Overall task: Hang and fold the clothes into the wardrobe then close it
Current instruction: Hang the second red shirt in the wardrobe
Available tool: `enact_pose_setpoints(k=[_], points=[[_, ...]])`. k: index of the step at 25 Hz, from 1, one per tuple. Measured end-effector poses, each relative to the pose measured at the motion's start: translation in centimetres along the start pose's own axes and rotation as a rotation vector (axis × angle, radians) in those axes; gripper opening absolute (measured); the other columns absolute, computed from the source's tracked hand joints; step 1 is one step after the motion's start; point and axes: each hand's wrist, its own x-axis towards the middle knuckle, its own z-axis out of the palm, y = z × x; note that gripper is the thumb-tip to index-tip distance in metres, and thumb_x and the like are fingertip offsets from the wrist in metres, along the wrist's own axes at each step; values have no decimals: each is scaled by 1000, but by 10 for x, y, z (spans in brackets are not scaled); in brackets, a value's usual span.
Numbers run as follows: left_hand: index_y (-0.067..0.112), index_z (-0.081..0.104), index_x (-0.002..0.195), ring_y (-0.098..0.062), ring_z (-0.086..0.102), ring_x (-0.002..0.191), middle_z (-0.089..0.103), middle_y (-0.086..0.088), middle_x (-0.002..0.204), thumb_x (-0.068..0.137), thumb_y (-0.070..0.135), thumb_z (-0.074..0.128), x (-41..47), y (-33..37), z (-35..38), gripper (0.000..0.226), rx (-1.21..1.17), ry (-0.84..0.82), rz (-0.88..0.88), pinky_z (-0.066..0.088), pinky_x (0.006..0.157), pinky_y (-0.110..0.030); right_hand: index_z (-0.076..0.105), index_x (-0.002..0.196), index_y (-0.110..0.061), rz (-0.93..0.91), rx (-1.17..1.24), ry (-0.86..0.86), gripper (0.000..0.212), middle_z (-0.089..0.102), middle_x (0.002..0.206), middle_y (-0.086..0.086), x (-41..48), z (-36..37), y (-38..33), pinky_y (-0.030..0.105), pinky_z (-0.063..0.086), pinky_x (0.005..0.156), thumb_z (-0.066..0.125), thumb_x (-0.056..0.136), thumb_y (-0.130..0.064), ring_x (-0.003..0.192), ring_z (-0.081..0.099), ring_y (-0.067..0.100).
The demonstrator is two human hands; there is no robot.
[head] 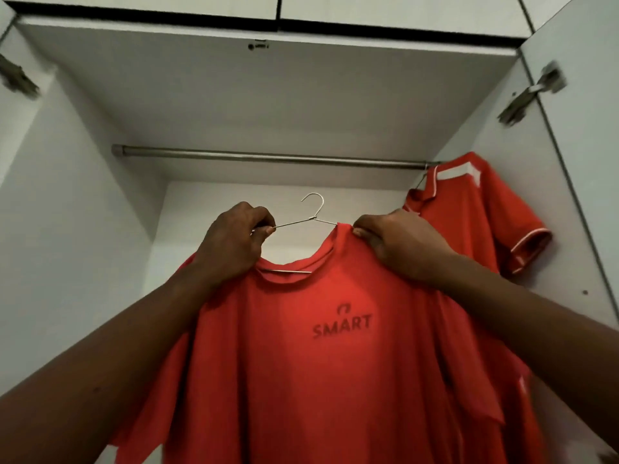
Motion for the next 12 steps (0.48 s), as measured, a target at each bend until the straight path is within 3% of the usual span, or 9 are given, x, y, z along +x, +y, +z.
enact_pose_setpoints(k=[2, 5, 8, 10, 12], points=[[23, 68, 105, -29, 60, 102, 61, -5, 106, 95, 27, 66, 14, 17, 26, 11, 58, 149, -44, 50, 86, -46, 65, 112, -26, -10, -96, 26, 30, 71, 95, 13, 15, -8, 19, 41, 54, 69, 41, 103, -43, 86, 68, 38], [27, 59, 103, -28, 62, 97, 62, 0, 100, 93, 50, 57, 23, 60, 71, 26, 74, 298, -15, 46, 80, -42, 68, 106, -20, 0, -261, 10, 22, 70, 98, 14, 39, -13, 53, 38, 50, 67, 49, 103, -32, 91, 67, 40], [32, 48, 120, -28, 69, 98, 71, 2, 101, 90, 73, 48, 43, 96, 127, 50, 38, 117, -93, 44, 76, -37, 69, 109, -20, 56, -365, 45, 22, 68, 101, 17, 59, -15, 89, 35, 43, 66, 51, 102, -29, 93, 66, 41], [33, 42, 134, -30, 68, 110, 72, 0, 119, 91, 71, 50, 67, 103, 159, 57, -56, -38, -101, 47, 83, -37, 69, 111, -21, 82, -390, 75, 22, 67, 103, 17, 69, -14, 109, 37, 43, 67, 52, 101, -30, 93, 66, 42], [34, 48, 135, -25, 66, 118, 69, 3, 132, 92, 65, 55, 93, 108, 187, 53, -218, -137, -77, 52, 94, -38, 69, 111, -19, 94, -444, 84, 22, 66, 104, 18, 79, -9, 129, 35, 41, 67, 52, 101, -29, 94, 65, 42]])
